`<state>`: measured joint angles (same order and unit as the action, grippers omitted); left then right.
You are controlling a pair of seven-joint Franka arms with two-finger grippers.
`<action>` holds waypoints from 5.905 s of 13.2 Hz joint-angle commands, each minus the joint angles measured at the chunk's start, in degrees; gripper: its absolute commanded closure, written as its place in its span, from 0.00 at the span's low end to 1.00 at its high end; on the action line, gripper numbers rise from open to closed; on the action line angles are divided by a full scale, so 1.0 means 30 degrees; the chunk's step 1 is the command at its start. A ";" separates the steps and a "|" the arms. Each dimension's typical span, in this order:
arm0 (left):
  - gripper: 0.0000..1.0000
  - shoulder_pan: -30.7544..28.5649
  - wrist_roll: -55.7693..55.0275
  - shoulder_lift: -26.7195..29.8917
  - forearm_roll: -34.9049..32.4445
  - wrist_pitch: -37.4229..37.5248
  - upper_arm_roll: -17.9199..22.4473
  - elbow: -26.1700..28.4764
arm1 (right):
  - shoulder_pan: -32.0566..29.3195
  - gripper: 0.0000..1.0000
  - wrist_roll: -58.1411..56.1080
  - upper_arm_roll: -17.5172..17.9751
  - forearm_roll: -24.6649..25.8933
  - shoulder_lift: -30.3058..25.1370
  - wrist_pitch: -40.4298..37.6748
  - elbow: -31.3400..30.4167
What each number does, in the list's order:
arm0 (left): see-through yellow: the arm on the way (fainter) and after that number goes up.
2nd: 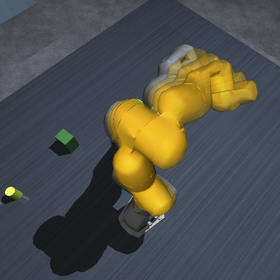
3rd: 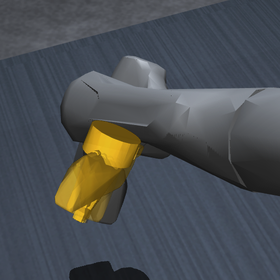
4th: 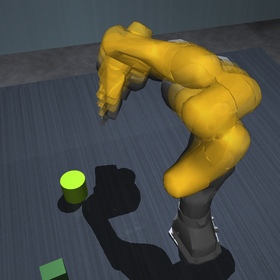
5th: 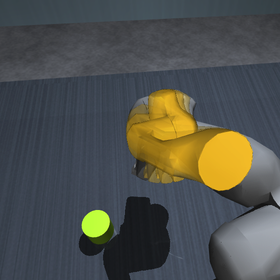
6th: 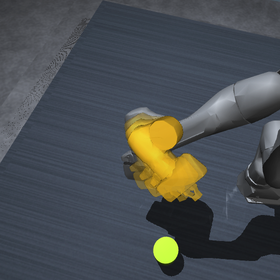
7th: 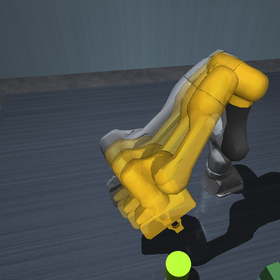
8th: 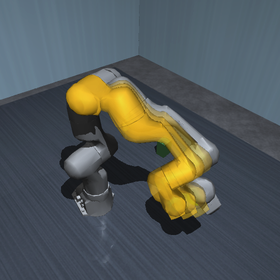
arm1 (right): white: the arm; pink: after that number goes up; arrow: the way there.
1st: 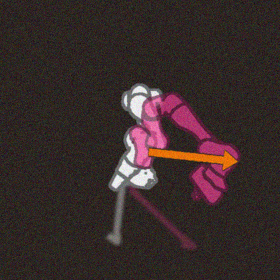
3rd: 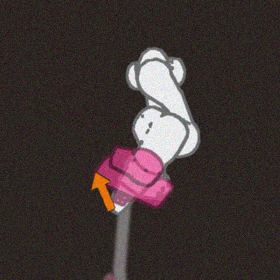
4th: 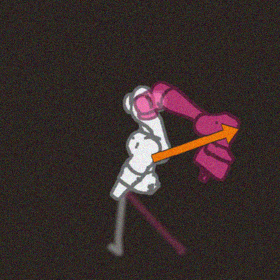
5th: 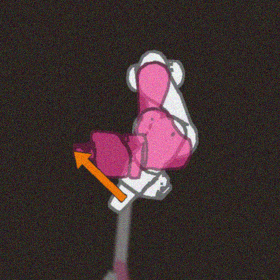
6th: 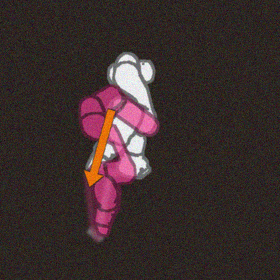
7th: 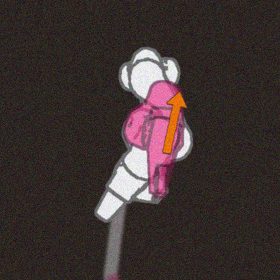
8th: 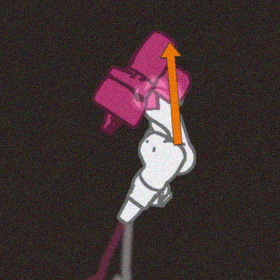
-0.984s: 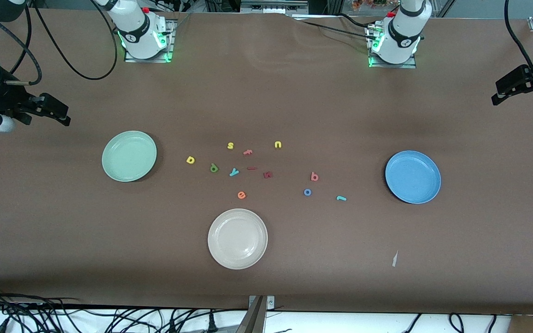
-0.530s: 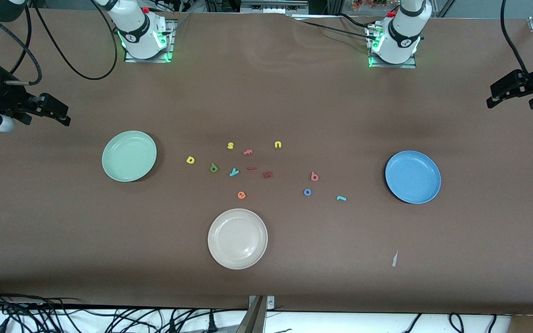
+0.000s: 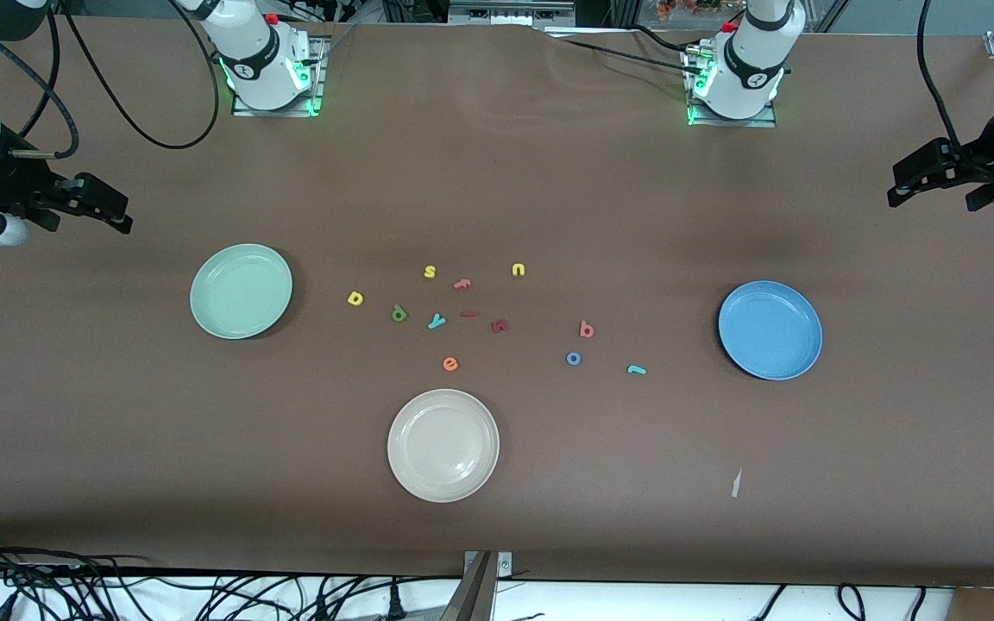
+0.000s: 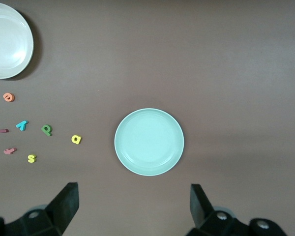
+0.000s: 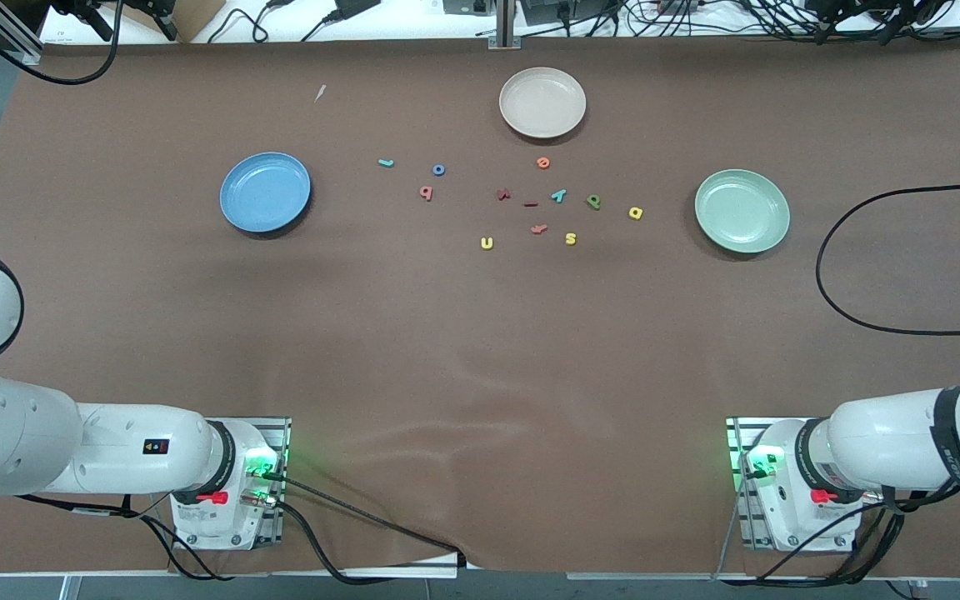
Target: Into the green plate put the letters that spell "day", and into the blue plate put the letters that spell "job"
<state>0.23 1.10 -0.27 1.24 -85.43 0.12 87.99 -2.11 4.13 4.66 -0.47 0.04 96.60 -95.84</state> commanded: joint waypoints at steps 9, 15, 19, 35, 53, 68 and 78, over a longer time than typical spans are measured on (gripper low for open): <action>0.00 -0.0075 0.0130 -0.0260 0.0203 0.0263 0.0019 -0.0591 | -0.0057 0.00 -0.0205 0.0029 0.0155 0.0132 -0.0470 0.0513; 0.00 0.0129 0.0159 -0.0260 0.0028 0.0058 0.0019 -0.0591 | -0.0057 0.00 -0.0205 0.0029 0.0126 0.0132 -0.0499 0.0513; 0.00 0.0159 0.0159 -0.0289 -0.0002 -0.0351 -0.0098 -0.0562 | -0.0057 0.00 -0.0176 0.0000 0.0126 0.0132 -0.0470 0.0513; 0.00 0.0394 0.0159 -0.0260 0.0057 -0.0851 -0.0098 -0.0561 | 0.0060 0.00 0.0234 0.0117 -0.0193 0.0219 -0.0383 0.0513; 0.00 0.0861 0.0043 -0.0289 0.0262 -0.0675 -0.0098 -0.0502 | 0.9081 0.01 1.8594 0.0205 0.0243 1.0586 0.9160 0.0131; 0.00 0.3641 0.0219 -0.5995 0.0262 -0.5383 -0.0947 0.1578 | 1.1398 0.36 2.6426 0.0088 0.1708 1.4018 1.4471 0.0337; 0.00 0.5050 -0.0133 -1.1477 0.1228 -1.4526 -0.0918 0.1607 | 1.1457 0.76 2.6368 0.0059 0.1884 1.4488 1.4442 0.0337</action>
<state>13.88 0.97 -33.08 3.51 -127.08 -3.13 93.90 31.82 81.88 4.92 3.88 42.24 139.69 -95.99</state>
